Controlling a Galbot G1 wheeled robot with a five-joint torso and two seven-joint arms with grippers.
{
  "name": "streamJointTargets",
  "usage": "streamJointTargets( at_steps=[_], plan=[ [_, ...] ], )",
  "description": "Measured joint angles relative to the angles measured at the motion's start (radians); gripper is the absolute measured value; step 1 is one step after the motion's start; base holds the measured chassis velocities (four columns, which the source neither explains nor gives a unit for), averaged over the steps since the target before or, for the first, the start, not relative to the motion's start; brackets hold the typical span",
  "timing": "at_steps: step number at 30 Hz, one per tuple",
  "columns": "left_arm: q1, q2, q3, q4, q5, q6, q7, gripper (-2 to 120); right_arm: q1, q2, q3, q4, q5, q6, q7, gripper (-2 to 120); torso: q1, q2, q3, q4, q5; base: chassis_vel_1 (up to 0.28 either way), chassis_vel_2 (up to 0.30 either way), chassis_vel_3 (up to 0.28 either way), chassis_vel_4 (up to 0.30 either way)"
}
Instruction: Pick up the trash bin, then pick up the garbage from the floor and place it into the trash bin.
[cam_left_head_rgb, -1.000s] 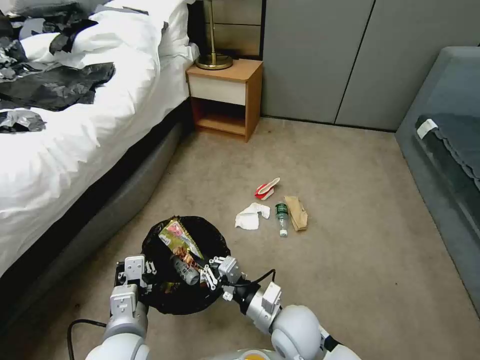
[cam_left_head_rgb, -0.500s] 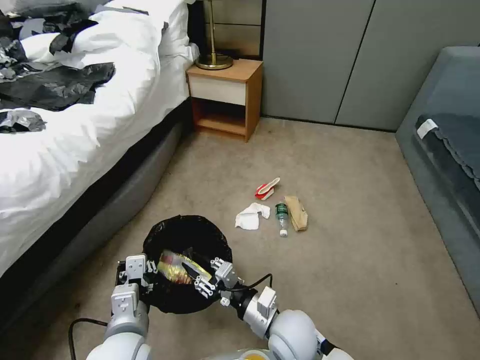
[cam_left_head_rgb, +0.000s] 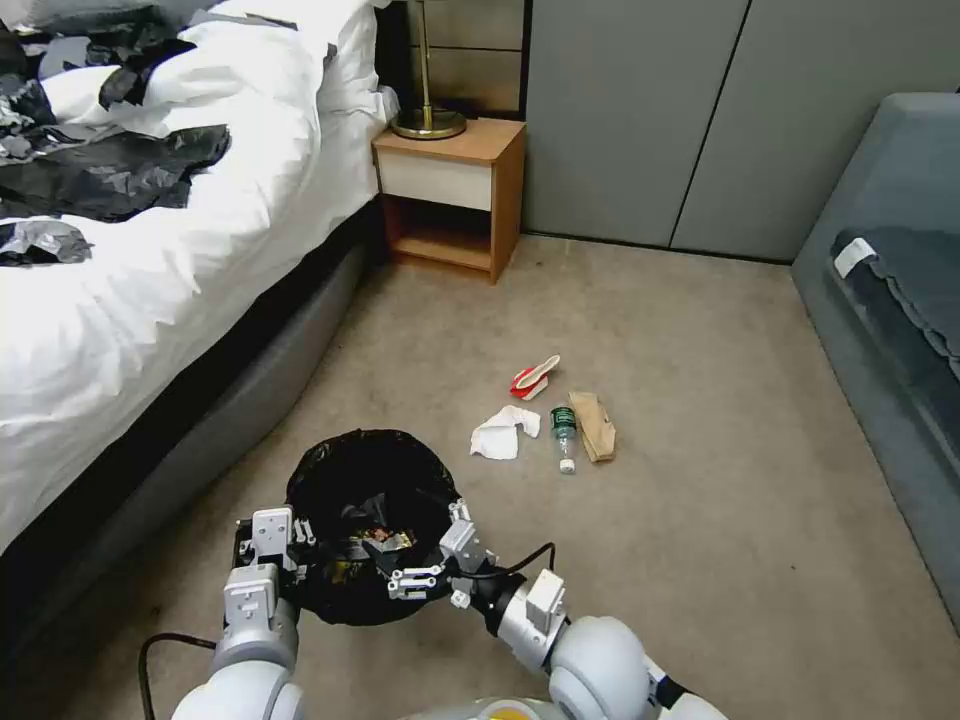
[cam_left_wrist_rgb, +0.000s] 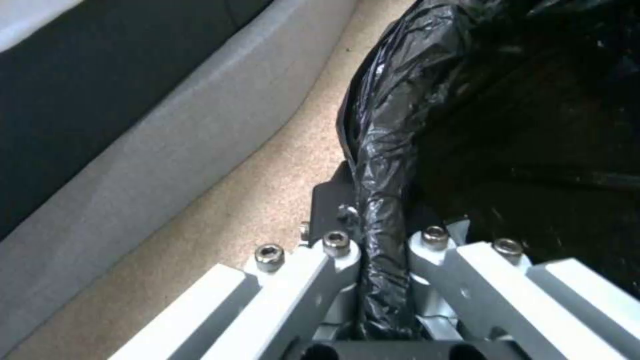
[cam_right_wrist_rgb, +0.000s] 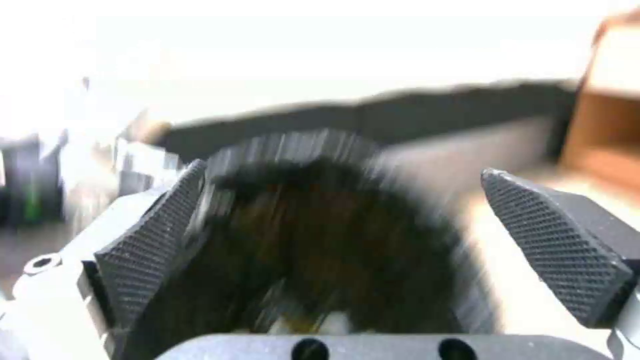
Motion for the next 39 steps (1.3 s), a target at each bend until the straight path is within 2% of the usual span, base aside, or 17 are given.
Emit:
streamJointTargets(
  at_steps=[1,3,6,7,9,11,12,14,16,19,22,23,27,31,39],
  plan=[
    [0.0,0.0,0.0,0.0,0.0,0.0,0.0,1,0.0,0.0,0.0,0.0,0.0,0.0,0.0,100,0.0,0.0,0.0,0.0,0.0,0.0,0.0,0.0,0.0],
    [-0.006,0.006,-0.003,0.012,0.0,0.0,0.001,1,-0.017,-0.032,0.085,0.131,0.001,0.006,0.039,100,0.0,0.0,0.0,0.0001,0.0,0.0,0.0,0.0,0.0],
    [-0.007,0.007,-0.003,0.014,0.0,0.0,0.001,1,-0.023,-0.034,0.104,0.15,0.001,0.007,0.048,100,0.0,0.0,0.0,0.0002,0.0002,0.0,0.0,0.0,0.0],
    [-0.011,0.011,-0.003,0.018,-0.001,0.0,0.002,1,-0.055,-0.036,0.187,0.209,0.0,0.019,0.086,100,0.0,0.0,0.0,0.0001,-0.0001,0.0,0.0,0.0,0.0],
    [-0.012,0.012,-0.002,0.019,-0.002,0.0,0.002,1,-0.071,-0.034,0.218,0.227,0.003,0.028,0.097,100,0.0,0.0,0.0,-0.0001,0.0,0.0,0.0,0.0,0.0],
    [-0.014,0.013,-0.001,0.019,-0.004,0.0,0.004,1,-0.128,-0.011,0.3,0.275,0.008,0.073,0.165,100,0.0,0.0,0.0,-0.0001,-0.0001,0.0,0.0,0.0,0.0],
    [-0.014,0.013,-0.001,0.019,-0.004,0.0,0.004,1,-0.128,-0.011,0.3,0.275,0.008,0.073,0.165,100,0.0,0.0,0.0,-0.0001,-0.0001,0.0,0.0,0.0,0.0],
    [-0.013,0.014,-0.001,0.018,-0.009,-0.003,0.006,1,-0.222,0.051,0.391,0.3,-0.023,0.11,0.228,100,0.0,0.0,0.0,-0.0001,0.0,0.0,0.0,0.0,0.0],
    [-0.012,0.014,-0.001,0.016,-0.011,-0.005,0.007,1,-0.272,0.075,0.422,0.298,-0.047,0.132,0.242,100,0.0,0.0,0.0,-0.0002,0.0,0.0,0.0,0.0,0.0],
    [-0.01,0.014,-0.001,0.014,-0.013,-0.006,0.008,1,-0.302,0.091,0.437,0.291,-0.064,0.15,0.249,100,0.0,0.0,0.0,-0.0003,0.0,0.0,0.0,0.0,0.0],
    [0.008,0.014,-0.007,-0.005,-0.017,-0.017,0.014,1,-0.389,0.142,0.472,0.226,-0.135,0.237,0.277,100,0.0,0.0,0.0,0.0,0.0,0.0,0.0,0.0,0.0],
    [0.008,0.014,-0.007,-0.005,-0.017,-0.017,0.014,1,-0.389,0.142,0.472,0.226,-0.135,0.237,0.277,100,0.0,0.0,0.0,0.0,0.0,0.0,0.0,0.0,0.0],
    [0.021,0.013,-0.005,-0.02,-0.018,-0.024,0.014,1,-0.423,0.185,0.482,0.179,-0.157,0.269,0.365,100,0.0,0.0,0.0,-0.0001,0.0,0.0,0.0,0.0,0.0],
    [0.032,0.013,-0.004,-0.027,-0.018,-0.029,0.016,1,-0.444,0.196,0.493,0.155,-0.167,0.303,0.343,100,0.0,0.0,0.0,0.0,-0.0001,0.0,0.0,0.0,0.0],
    [0.036,0.009,-0.002,-0.029,-0.018,-0.034,0.016,1,-0.427,0.202,0.498,0.147,-0.164,0.305,0.336,100,0.0,0.0,0.0,0.0,-0.0001,0.0,0.0,0.0,0.0]
  ],
)
